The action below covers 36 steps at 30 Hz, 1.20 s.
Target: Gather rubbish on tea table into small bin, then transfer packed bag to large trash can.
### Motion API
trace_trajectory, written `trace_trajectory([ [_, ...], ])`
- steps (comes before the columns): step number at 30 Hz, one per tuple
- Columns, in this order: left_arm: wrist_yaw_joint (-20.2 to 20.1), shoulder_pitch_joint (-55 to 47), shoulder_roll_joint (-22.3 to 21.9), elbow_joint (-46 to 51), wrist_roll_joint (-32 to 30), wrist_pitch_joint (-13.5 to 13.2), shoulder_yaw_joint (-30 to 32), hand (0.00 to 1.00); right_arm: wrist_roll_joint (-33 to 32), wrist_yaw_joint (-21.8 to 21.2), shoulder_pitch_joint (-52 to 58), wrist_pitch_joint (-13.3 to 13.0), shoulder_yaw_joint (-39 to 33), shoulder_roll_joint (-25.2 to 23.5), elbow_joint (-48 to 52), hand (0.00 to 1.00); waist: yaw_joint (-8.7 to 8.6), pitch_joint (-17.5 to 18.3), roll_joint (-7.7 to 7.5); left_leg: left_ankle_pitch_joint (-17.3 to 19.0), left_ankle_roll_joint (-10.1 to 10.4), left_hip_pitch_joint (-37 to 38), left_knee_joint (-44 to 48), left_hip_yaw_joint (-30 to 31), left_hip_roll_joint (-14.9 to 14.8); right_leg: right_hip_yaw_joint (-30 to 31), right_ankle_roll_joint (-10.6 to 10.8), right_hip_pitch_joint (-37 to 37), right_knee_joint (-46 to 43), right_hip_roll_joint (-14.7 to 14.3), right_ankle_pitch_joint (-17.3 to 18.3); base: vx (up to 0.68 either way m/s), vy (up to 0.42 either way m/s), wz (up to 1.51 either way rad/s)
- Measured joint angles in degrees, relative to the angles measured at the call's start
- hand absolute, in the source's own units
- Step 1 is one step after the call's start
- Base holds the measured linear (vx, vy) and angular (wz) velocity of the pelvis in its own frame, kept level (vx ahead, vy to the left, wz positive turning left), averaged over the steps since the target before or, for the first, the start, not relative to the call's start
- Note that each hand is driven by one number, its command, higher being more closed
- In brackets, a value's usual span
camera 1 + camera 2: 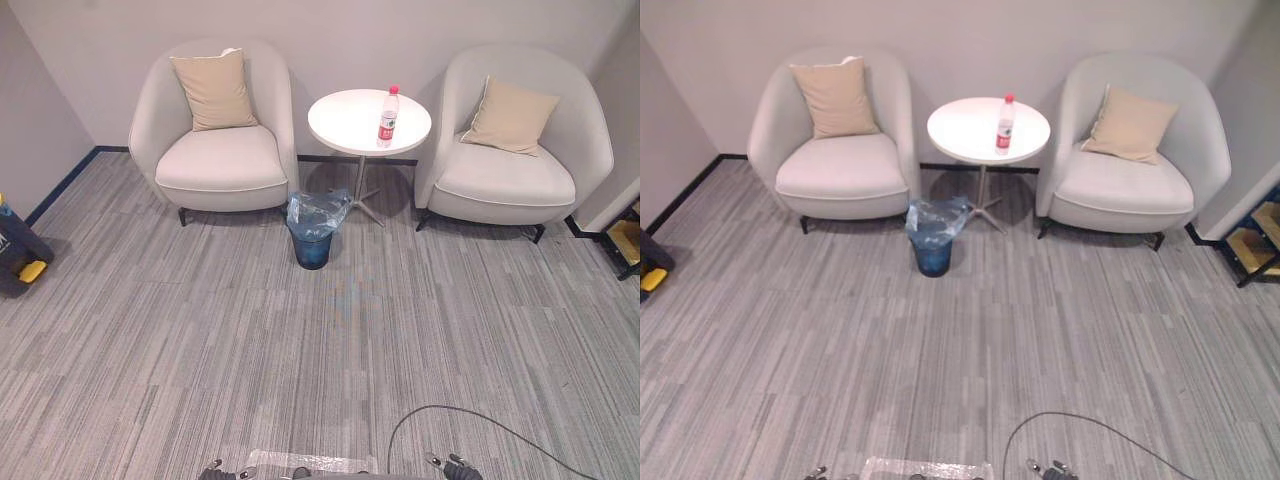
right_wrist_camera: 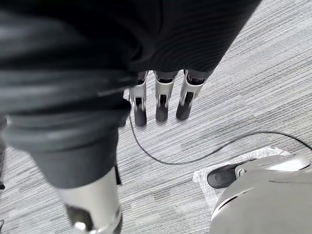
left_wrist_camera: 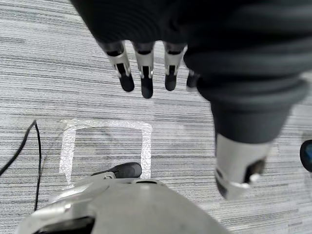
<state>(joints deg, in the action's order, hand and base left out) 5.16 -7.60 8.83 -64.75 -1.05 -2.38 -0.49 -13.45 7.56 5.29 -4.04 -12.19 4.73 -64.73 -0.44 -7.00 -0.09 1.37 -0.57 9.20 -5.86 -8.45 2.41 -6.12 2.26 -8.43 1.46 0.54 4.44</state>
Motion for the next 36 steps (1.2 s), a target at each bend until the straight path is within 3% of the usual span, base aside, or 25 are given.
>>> trace_trajectory([
  [23, 0.3, 0.4, 0.4, 0.0, -1.1, 0.0, -0.4, 0.0, 2.1, 0.2, -1.2, 0.1, 0.0, -0.1, -0.3, 0.0, 0.05, -1.3, -0.58, 0.2, 0.2, -0.2, -0.1, -2.4, -0.2, 2.3, -1.0, 0.6, 0.9, -0.4, -0.9, -0.01, -0.011, -0.05],
  [25, 0.3, 1.3, 0.5, 0.0, -1.0, 0.1, -0.6, 0.0, 2.1, -0.1, -2.6, 0.2, -0.1, 0.1, -0.2, 0.0, 0.33, -2.9, -0.55, 0.3, 0.4, -0.6, 0.0, -5.5, -1.1, 4.9, -1.1, 3.7, -2.3, -1.2, -0.6, -0.07, -0.032, -0.67],
  [30, 0.5, 2.7, 0.8, 0.0, -0.9, 0.2, -0.6, 0.0, 2.1, -0.2, -3.2, 0.5, -0.2, 0.0, 0.4, 0.0, -0.15, -3.6, -0.57, 0.7, 0.9, -2.9, 1.2, -7.5, -1.5, 4.7, -1.9, 8.8, -7.4, -1.1, 2.2, -0.03, -0.042, -0.29],
  [33, 0.8, 3.4, 0.8, 0.0, -0.9, 0.1, -0.6, 0.0, 2.1, -0.2, -2.8, 0.5, -0.9, -0.1, 0.5, 0.0, -0.11, -3.8, -0.82, 3.4, 2.3, -3.6, 4.4, -7.3, -2.4, 0.8, -2.5, 8.1, -8.2, -0.4, 3.4, 0.06, -0.079, 0.08],
  [35, 0.8, 3.7, 0.7, 0.1, -0.9, 0.1, -0.3, 0.0, 2.1, -0.2, -2.4, 0.5, -1.2, 0.0, 0.6, 0.0, 0.21, -3.9, -0.61, 8.7, 3.3, -7.4, 15.3, -7.2, -4.9, 0.0, -3.3, 6.9, -8.3, -0.9, 4.6, 0.11, -0.116, 0.04],
  [36, 0.8, 3.7, 0.5, 0.3, -0.9, 0.1, 0.3, 0.0, 2.1, -0.1, -2.4, 0.5, -1.2, -0.1, 0.8, 0.0, 0.28, -4.0, -0.49, 9.5, 3.5, -8.3, 18.2, -7.5, -5.5, -0.1, -3.6, 6.7, -8.4, -1.1, 4.9, 0.12, -0.124, 0.05],
])
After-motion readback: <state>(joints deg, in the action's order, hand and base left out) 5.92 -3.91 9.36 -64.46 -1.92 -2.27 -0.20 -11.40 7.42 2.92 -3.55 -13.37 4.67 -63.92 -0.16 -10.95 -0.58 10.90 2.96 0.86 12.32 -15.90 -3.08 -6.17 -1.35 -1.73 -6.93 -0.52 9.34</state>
